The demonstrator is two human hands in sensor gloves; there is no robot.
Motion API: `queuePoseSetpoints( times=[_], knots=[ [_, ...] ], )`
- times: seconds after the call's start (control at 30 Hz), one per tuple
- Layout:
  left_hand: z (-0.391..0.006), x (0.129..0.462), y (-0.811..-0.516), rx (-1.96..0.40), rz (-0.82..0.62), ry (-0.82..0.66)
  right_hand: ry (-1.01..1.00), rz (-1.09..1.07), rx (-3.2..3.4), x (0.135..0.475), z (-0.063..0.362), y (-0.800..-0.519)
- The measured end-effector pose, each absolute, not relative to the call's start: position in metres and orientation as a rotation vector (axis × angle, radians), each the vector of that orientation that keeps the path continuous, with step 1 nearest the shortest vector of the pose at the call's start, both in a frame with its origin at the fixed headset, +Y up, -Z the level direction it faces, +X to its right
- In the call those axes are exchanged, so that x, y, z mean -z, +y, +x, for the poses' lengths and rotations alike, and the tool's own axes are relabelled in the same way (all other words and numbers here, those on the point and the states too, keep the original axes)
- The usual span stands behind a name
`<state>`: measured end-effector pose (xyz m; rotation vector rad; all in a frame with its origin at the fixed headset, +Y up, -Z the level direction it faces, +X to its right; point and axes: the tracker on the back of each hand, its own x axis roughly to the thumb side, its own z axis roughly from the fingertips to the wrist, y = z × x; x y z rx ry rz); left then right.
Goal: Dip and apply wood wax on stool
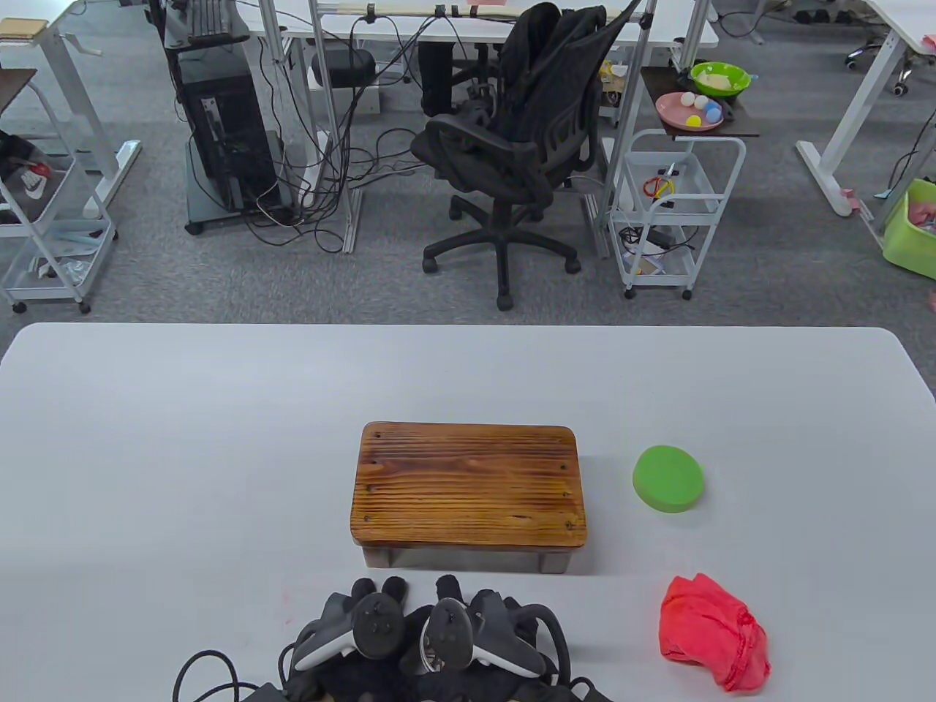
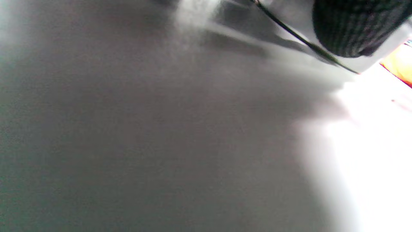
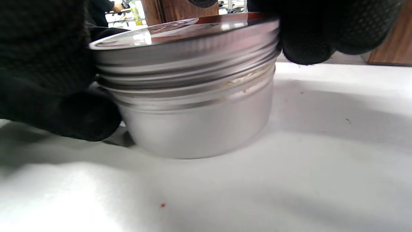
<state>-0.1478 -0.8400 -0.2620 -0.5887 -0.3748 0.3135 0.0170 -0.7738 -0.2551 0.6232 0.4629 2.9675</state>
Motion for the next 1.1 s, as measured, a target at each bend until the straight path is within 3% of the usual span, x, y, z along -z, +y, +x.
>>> queuePoseSetpoints(
  times=[0.27,0.53,0.9,1.1],
  knots=[
    [-0.1477,0.262,-0.84,-0.312,-0.59,-0.377,0.658,0.688,-2.839,0.2606,0.0217,-0.7754],
    [-0.1479,0.2615,-0.8401,-0.312,-0.586,-0.376,0.452,0.567,-2.983,0.2554,0.0177,-0.773],
    [-0.1474,0.2615,-0.8405,-0.315,-0.585,-0.379,0.593,0.71,-2.874,0.2584,0.0159,-0.7736],
    [-0.1473,0.2608,-0.8406,-0.315,-0.585,-0.381,0.504,0.56,-2.989,0.2568,0.021,-0.7736]
  ],
)
